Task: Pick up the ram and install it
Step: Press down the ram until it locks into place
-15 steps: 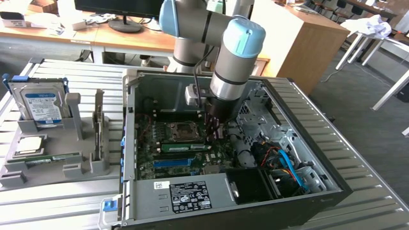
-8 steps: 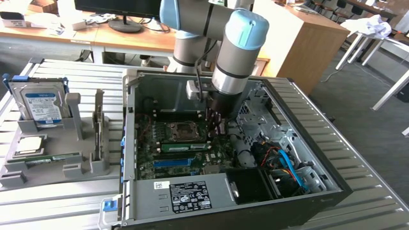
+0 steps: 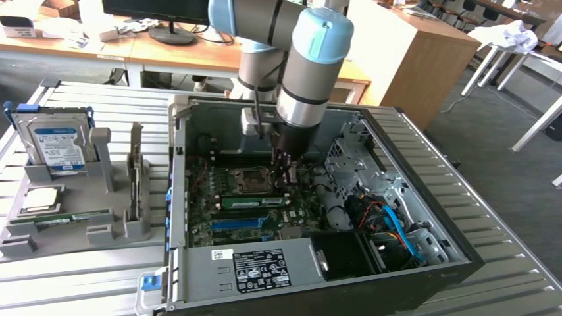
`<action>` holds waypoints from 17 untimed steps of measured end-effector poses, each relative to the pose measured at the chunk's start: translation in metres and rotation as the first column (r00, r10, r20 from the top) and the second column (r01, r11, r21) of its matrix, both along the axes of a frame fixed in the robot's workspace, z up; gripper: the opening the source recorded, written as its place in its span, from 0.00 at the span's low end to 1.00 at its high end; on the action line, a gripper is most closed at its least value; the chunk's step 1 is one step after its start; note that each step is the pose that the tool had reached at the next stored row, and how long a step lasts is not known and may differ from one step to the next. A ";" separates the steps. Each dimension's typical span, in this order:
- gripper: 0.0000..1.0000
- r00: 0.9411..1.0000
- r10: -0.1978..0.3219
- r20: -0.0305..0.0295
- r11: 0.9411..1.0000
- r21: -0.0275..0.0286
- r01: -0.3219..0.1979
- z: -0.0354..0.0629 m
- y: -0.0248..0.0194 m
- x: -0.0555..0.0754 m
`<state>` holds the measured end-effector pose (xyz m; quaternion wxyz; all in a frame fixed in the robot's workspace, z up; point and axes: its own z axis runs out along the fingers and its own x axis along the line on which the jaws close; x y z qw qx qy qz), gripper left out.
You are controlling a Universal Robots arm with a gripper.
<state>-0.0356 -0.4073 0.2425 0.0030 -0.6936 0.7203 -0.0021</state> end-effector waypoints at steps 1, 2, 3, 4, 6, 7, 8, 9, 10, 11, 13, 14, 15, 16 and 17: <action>0.10 1.000 0.000 0.001 1.000 0.000 0.000 0.0000 0.0001 -0.004; 0.10 1.000 0.000 0.002 1.000 0.000 0.000 0.0000 0.0002 -0.009; 0.10 1.000 0.000 0.003 1.000 0.000 0.000 0.0000 0.0003 -0.014; 0.10 1.000 0.000 0.004 1.000 0.000 0.000 0.0000 0.0003 -0.018; 0.10 1.000 0.000 0.006 1.000 0.000 0.000 -0.0001 0.0003 -0.027; 0.10 1.000 0.000 0.007 1.000 0.001 0.000 -0.0001 0.0003 -0.032; 0.10 1.000 0.000 0.008 1.000 0.001 0.000 -0.0002 0.0003 -0.036; 0.10 1.000 0.000 0.009 1.000 0.001 0.000 -0.0003 0.0004 -0.041; 0.10 1.000 0.000 0.010 1.000 0.001 0.000 -0.0005 0.0004 -0.046; 0.10 1.000 0.000 0.011 1.000 0.001 0.000 -0.0007 0.0004 -0.050; 0.10 1.000 0.000 0.011 1.000 0.002 0.000 -0.0018 0.0003 -0.059; 0.10 1.000 0.000 0.011 1.000 0.002 0.000 -0.0029 0.0002 -0.063; 0.10 1.000 0.000 0.011 1.000 0.002 0.000 -0.0047 0.0002 -0.067; 0.10 1.000 0.000 0.011 1.000 0.002 0.000 -0.0065 0.0002 -0.068; 0.10 1.000 0.000 0.011 1.000 0.002 0.000 -0.0084 0.0001 -0.071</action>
